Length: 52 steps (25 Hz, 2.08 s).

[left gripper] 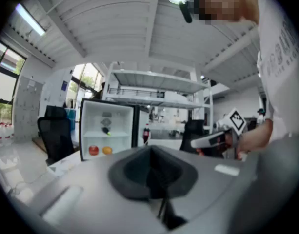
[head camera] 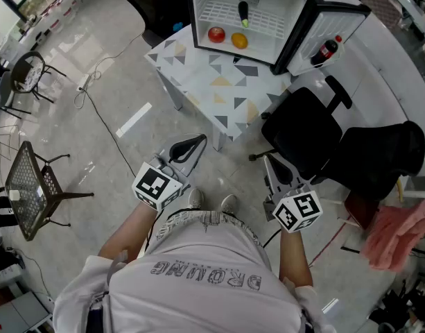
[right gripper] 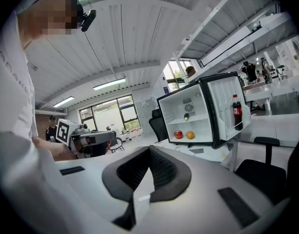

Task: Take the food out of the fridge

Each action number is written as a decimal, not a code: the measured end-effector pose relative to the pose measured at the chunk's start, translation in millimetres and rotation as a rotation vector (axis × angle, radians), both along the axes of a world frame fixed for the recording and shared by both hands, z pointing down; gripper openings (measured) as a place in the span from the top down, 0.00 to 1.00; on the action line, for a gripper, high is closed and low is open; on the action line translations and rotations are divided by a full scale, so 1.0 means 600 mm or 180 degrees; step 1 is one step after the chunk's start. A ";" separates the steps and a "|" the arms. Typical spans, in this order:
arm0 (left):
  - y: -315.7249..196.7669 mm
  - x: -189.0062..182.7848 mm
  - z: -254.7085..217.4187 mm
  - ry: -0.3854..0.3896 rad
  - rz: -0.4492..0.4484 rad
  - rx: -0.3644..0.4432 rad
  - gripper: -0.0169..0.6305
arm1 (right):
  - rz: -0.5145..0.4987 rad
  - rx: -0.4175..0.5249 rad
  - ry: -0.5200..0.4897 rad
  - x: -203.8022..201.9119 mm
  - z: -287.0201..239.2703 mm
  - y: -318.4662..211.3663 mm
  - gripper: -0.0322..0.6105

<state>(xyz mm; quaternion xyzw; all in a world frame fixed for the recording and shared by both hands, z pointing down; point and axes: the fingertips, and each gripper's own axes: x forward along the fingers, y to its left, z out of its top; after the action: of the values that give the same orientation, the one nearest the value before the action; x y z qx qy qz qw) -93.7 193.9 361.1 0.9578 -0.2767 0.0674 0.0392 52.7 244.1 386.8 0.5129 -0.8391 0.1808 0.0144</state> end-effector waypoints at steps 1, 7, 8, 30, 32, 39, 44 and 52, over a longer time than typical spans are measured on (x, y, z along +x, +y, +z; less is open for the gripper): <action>-0.001 0.001 -0.001 -0.0002 -0.0004 -0.0001 0.96 | -0.0005 0.0001 -0.0003 0.000 -0.001 -0.001 0.95; -0.002 0.014 0.000 -0.0015 -0.0013 -0.0018 0.96 | -0.0019 -0.0007 -0.0011 0.013 -0.002 -0.004 0.95; -0.002 0.017 0.000 -0.0018 -0.0013 -0.0020 0.96 | -0.0017 -0.0008 -0.0014 0.017 -0.002 -0.005 0.95; 0.016 0.113 0.015 -0.0087 -0.0213 0.0015 0.96 | -0.0248 0.0142 -0.0128 0.106 -0.009 -0.007 0.95; 0.017 0.121 0.016 -0.0088 -0.0231 0.0011 0.96 | -0.0279 0.0148 -0.0129 0.113 -0.008 -0.010 0.95; 0.001 0.135 0.027 -0.0083 -0.0288 -0.0009 0.96 | -0.0354 0.0154 -0.0125 0.124 -0.004 -0.031 0.95; -0.026 0.139 0.040 -0.0069 -0.0294 -0.0034 0.96 | -0.0344 0.0124 -0.0114 0.129 0.007 -0.060 0.95; -0.097 0.132 0.047 -0.0059 -0.0276 -0.0057 0.96 | -0.0325 0.0054 -0.0111 0.121 0.022 -0.127 0.95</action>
<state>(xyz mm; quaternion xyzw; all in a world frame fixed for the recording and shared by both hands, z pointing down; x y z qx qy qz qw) -14.3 136.0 389.0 0.9438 -0.3177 0.0769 0.0481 125.1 167.7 400.0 0.4663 -0.8658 0.1815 0.0047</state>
